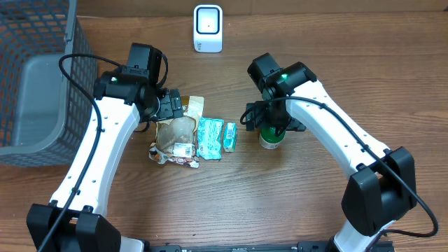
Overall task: Scan the item barcode
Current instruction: 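Move the right gripper above the green-capped jar, then lower the right gripper and close it around the green-capped jar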
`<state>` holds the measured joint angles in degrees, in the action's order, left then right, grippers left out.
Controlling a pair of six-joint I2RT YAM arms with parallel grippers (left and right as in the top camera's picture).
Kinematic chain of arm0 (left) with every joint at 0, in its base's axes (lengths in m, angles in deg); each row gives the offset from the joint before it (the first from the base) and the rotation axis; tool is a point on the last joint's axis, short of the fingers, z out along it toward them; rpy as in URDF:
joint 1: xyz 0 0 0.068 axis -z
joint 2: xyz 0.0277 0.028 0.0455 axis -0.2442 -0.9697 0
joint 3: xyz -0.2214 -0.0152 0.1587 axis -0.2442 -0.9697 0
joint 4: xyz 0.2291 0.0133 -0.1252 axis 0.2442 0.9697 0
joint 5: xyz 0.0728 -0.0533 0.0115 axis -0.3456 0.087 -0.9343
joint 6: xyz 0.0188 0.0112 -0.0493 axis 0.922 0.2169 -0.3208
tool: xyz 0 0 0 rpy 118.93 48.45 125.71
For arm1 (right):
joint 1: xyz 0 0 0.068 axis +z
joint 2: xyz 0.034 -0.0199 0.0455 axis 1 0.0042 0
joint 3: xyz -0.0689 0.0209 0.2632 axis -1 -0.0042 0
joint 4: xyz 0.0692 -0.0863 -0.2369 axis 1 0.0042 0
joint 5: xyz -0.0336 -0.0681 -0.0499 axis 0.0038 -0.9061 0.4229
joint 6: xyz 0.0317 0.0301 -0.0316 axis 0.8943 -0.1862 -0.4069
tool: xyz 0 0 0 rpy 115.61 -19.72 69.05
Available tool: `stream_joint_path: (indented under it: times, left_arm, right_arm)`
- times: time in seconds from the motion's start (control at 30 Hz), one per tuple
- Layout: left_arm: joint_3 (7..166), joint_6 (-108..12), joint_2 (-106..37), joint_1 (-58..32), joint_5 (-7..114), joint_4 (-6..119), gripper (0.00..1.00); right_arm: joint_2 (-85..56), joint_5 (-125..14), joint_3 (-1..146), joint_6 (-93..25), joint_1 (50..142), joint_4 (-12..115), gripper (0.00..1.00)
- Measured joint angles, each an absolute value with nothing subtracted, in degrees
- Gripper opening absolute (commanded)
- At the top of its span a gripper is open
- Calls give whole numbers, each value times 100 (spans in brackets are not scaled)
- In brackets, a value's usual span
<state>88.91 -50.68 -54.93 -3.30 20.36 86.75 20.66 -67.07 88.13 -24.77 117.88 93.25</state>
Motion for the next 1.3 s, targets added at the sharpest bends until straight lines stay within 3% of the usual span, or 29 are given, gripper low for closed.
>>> stream_joint_path:
  times: [0.43,0.73,1.3]
  left_arm:
    - [8891,-5068,-5493,-330,2038,8675,100]
    - [8891,-5068,-5493,-330,2038,8675,100]
    - [8891,-5068,-5493,-330,2038,8675,100]
  right_arm:
    - [2050,-6952,8345,-2684,11788,8987,100]
    - [2044,-6622,7665,-2702,11816,8106,100]
    - [2044,-6626,7541,-2416,12435,7830,100]
